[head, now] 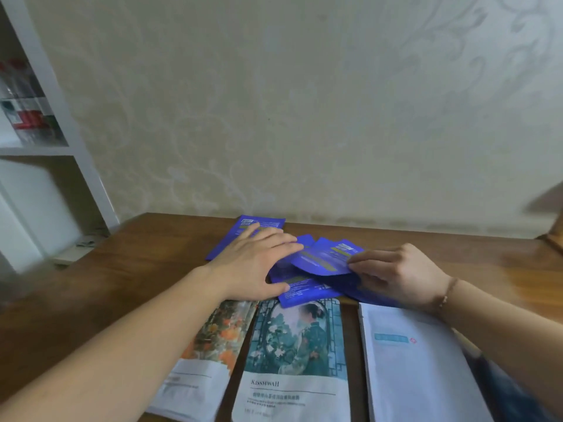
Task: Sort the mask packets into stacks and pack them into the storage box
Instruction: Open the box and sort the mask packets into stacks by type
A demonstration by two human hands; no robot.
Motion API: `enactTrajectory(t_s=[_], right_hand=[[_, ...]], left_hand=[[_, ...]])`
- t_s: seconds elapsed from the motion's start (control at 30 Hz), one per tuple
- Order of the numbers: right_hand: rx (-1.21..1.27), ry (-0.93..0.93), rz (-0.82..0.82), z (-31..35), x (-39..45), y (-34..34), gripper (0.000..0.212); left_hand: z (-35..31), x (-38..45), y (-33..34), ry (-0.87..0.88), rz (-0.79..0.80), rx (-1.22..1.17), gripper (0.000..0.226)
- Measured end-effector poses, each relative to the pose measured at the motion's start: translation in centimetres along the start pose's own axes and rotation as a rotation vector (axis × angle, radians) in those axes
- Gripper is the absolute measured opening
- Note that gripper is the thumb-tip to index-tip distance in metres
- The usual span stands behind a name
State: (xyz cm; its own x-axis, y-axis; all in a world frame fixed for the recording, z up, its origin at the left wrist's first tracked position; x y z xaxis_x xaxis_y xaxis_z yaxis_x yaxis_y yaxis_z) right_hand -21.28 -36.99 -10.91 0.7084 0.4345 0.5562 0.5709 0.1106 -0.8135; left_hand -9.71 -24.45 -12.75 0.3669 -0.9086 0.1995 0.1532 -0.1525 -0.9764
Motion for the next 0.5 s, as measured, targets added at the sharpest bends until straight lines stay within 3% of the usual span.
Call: enactTrajectory(t_s=[0.1,0.17,0.23,0.3,0.37,0.43,0.5], right_hand=[[0.114,0.145,-0.063,-1.0,-1.4,-1.5,0.022],[0.136,0.176,-0.11,-1.1,-1.1,-3.4,0.023],[0.186,0.21,-0.217,-0.7,-0.5,-6.2,0.021],[0.252,0.243,-0.359,0.3,-0.1,-9.5,0.015],[0.318,0.267,-0.483,2.0,0.1,-12.7,0.008],[0.437,0.297,-0.575,3.6,-0.2,-15.3,0.01],[0.565,0.283,-0.638,5.7,-0.3,-17.2,0.016]], left_hand=[[-1.7,0.5,-0.5,0.049,-0.036,0.051,0.072],[-2.3,0.8,-1.6,0.023,-0.099,-0.042,0.071],[-1.6,0.4,-2.9,-0.098,-0.205,-0.404,0.082],[-0.4,-1.4,-3.5,-0.23,-0.312,-0.971,0.108],[-0.9,-3.6,-3.9,-0.239,-0.36,-1.387,0.12],[-3.4,-6.0,-4.5,-0.159,-0.251,-1.49,0.115],[-6.3,-7.9,-4.8,-0.087,-0.143,-1.436,0.092]])
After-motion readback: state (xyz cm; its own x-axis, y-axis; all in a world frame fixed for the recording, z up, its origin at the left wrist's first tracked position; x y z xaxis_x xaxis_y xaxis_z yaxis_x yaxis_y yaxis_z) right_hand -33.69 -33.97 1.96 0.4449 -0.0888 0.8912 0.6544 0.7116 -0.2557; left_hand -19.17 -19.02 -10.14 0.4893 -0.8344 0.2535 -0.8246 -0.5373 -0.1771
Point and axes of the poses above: each hand's wrist, its own x-axis towards the middle knuckle, its own y-axis out of the palm, z = x × y, the point moved 10 cm from there along x, towards the middle knuckle, and after that the axes turned 4 degrees about -x, right-handed, at the moved point
